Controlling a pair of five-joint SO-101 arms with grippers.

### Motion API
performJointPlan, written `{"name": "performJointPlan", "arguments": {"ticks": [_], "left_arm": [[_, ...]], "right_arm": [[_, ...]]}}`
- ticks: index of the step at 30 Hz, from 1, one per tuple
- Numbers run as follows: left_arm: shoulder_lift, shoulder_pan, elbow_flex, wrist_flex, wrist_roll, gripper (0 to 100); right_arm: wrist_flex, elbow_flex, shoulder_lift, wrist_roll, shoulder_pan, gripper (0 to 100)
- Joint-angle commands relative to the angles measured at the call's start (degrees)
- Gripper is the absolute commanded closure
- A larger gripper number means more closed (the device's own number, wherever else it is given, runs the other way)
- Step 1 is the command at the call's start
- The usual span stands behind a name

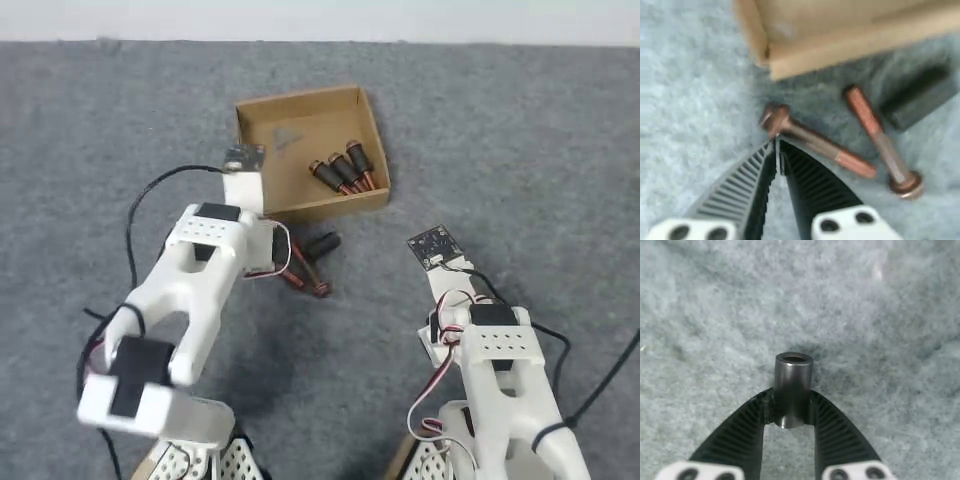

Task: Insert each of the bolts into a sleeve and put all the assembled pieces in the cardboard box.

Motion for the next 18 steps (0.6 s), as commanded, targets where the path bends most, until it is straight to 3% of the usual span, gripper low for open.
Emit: {"name": "performJointPlan", "arguments": {"ticks": [1,7,12,18], "left_arm": [[-9.4,0.7,2.6,-5.3,4.9,99],[-14.9,0.8,12.6,-16.0,5.0,98],[-14.9,0.8,13.2,-15.3,7.0,98],[-14.9,3.1,12.6,-10.0,13.8,83]], "right_arm": [[-1.1,-0.3,-2.2,1.0,0.7,99.0],[-1.1,-0.3,-2.2,1.0,0.6,99.0],[-1.1,-0.3,-2.2,1.0,0.6,99.1],[-1.1,-0.3,-2.2,1.0,0.6,99.1]]}}
